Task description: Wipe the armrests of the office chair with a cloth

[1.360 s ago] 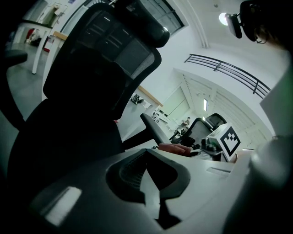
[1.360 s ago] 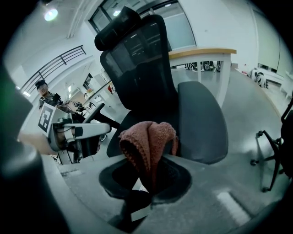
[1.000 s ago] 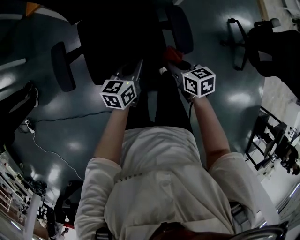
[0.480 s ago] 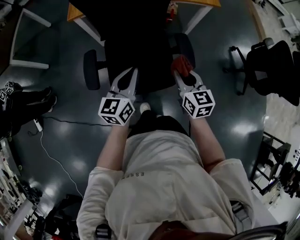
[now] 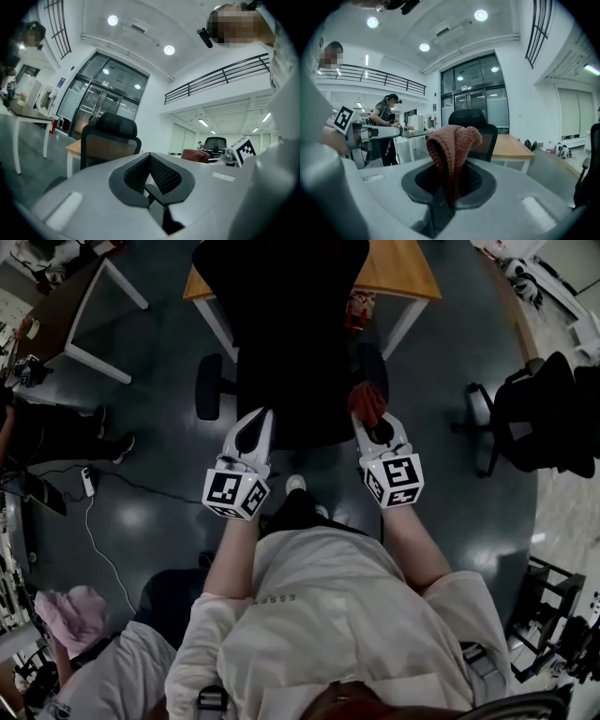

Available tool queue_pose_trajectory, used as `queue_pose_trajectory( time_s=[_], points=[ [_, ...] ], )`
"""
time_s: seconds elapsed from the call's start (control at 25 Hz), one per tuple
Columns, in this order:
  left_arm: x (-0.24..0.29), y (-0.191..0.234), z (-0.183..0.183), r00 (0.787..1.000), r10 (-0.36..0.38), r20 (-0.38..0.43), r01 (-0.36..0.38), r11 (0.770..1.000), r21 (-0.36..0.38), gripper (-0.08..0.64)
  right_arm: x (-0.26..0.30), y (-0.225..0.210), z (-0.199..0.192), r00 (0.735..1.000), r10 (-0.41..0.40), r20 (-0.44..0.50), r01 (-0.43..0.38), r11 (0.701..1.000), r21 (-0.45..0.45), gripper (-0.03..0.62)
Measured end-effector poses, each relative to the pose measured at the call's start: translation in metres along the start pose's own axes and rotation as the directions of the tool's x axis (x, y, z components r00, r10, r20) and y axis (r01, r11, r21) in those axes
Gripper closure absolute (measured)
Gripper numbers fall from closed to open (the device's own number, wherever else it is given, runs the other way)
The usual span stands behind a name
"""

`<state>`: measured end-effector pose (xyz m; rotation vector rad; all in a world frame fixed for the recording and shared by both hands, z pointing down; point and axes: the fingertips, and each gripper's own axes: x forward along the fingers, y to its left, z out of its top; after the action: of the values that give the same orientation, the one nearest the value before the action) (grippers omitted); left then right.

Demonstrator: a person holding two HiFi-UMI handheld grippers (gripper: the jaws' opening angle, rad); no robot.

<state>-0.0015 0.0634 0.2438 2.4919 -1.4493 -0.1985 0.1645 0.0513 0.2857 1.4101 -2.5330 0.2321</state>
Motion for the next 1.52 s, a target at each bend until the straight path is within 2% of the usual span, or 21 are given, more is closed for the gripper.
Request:
queue_pose_trajectory(
  time_s=[0.32,0.56,0.76,1.16,1.52],
  points=[
    [-0.053,-0.029,-0.003,0.999,0.035,0.007,-0.035,0.999,0.006,0.545,-0.045,0.028,-0.006,1.000,0.028,0.012,-0.028,1.000,-0.003,0.543],
    [-0.093,-0.040,0.003,1.000,0.019,0.014,-0.020,1.000,0.024,0.545,-0.079,0.053,-0.006,1.000,-0.006,0.025,0.006,1.000,0.003,0.543],
    [-0.141,-0.047,0.006,1.000,-0.006,0.007,0.005,0.998,0.063,0.545,-0.111,0.094,-0.011,0.999,-0.034,0.033,0.034,0.999,0.003,0.543],
    [-0.234,-0.070,-0.010,0.998,-0.061,-0.015,0.061,0.998,0.035,0.545,-0.176,0.178,-0.043,0.998,-0.063,0.003,0.063,0.998,0.025,0.543],
    [-0.270,-0.085,0.001,0.999,-0.042,0.014,0.041,0.998,0.056,0.545,-0.210,0.202,-0.036,0.996,-0.078,0.033,0.077,0.996,0.036,0.543]
  ],
)
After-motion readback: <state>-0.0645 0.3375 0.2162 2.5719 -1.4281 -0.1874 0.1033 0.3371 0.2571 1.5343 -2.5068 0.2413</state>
